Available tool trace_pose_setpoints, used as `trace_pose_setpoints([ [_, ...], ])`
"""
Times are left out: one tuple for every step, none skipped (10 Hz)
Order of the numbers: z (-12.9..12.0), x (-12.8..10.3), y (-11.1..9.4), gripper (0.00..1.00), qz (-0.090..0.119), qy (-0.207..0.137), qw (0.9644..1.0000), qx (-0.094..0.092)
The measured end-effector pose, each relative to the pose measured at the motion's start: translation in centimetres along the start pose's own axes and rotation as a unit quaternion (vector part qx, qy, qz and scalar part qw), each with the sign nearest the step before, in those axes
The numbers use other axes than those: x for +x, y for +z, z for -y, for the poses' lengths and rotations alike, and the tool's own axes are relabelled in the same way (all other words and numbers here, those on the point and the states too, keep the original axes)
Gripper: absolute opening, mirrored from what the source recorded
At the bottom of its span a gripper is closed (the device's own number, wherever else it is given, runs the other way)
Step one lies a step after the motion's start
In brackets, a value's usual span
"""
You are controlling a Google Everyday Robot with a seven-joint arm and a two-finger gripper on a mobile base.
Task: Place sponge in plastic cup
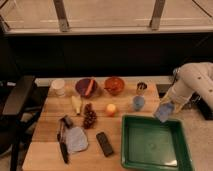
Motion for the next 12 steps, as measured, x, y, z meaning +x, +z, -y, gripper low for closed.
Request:
trace_pose_setpoints([
  [1.9, 0.7, -0.6, 0.0, -0.007, -0.016, 0.9998, 0.005],
  [4.5, 1.0, -1.1, 0.0, -0.011, -0.034, 0.9993, 0.012],
  [5.9, 0.8, -1.1, 0.0, -0.01, -0.044, 0.9988, 0.017],
  [7.5, 0.2, -0.9, 0.0, -0.009, -0.057, 0.9981, 0.022],
  [8.9, -0.1, -0.6, 0.0, -0.006, -0.068, 0.9974, 0.024],
  [9.7, -0.2, -0.3, 0.0, -0.004, -0.075, 0.9968, 0.025],
  [9.9, -0.2, 0.0, 0.0, -0.002, -0.081, 0.9964, 0.024],
  [10.3, -0.2, 0.6, 0.0, 0.003, -0.087, 0.9959, 0.021],
  [10.9, 0.0, 1.2, 0.0, 0.006, -0.092, 0.9956, 0.02],
  [11.4, 0.1, 1.7, 0.0, 0.009, -0.094, 0.9954, 0.018],
  [11.9, 0.4, 2.4, 0.0, 0.015, -0.094, 0.9954, 0.013],
  [12.4, 0.7, 3.6, 0.0, 0.022, -0.094, 0.9953, 0.008],
])
